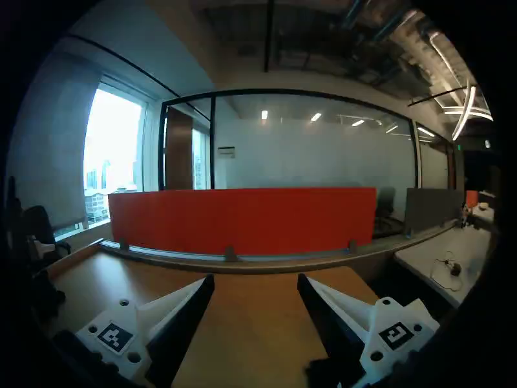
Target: Fold towel
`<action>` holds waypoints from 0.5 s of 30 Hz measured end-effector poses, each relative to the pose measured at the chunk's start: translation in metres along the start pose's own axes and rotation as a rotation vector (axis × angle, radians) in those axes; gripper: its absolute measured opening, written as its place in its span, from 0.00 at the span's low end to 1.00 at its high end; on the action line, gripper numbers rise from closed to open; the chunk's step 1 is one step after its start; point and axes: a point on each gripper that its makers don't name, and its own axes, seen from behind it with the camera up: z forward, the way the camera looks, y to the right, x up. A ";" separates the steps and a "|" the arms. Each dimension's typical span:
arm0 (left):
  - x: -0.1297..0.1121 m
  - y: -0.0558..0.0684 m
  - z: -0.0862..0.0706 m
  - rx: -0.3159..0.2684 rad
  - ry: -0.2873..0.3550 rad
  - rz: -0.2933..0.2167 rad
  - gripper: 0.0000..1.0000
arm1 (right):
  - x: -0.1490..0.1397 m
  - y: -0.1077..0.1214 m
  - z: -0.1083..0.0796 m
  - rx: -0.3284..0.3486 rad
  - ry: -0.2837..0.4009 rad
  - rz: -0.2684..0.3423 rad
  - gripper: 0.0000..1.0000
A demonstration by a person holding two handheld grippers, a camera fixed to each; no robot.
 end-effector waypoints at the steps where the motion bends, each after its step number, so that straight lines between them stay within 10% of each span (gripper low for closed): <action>1: 0.001 0.000 0.000 0.000 0.004 -0.002 0.96 | 0.002 -0.005 0.001 0.003 0.004 0.000 1.00; 15: 0.009 0.000 -0.001 -0.021 0.034 -0.021 0.96 | 0.014 -0.054 0.008 0.022 0.029 -0.005 1.00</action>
